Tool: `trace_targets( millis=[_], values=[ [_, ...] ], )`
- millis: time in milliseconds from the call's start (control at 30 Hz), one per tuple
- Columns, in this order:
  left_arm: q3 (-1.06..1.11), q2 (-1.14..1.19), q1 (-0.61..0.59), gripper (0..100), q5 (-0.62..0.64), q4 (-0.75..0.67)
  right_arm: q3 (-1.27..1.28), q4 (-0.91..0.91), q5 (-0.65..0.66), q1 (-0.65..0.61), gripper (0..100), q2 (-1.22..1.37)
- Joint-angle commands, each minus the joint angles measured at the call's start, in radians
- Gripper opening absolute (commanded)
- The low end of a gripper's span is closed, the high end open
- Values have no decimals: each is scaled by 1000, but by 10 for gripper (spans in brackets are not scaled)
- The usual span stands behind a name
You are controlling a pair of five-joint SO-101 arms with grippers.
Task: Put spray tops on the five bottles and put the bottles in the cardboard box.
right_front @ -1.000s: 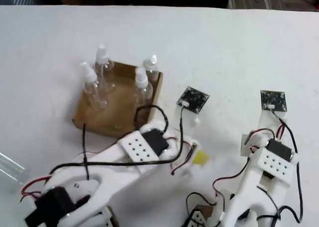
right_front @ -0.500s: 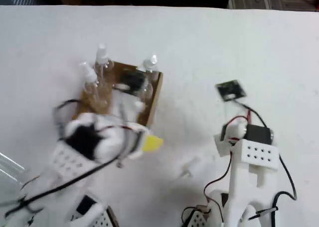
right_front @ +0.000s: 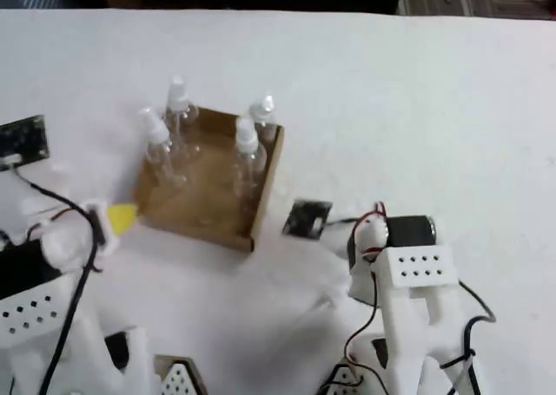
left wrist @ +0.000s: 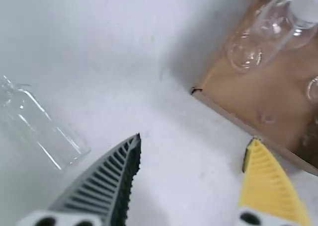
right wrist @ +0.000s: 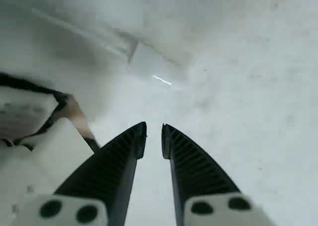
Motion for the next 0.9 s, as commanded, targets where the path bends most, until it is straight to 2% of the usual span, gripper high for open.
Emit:
trace_targets(
  millis=[0,200,333,867],
  values=[
    [5,-21,-65,312,-28,-77,17,10,132,-58,63,-5],
    [97,-21,-120,312,-31,-207,132,-39,262,-153,182,-5],
    [103,-21,-153,312,-61,-241,203,-131,299,-213,186,-5],
    [104,-21,-154,312,-63,-238,359,-430,305,-220,183,4]
  ],
)
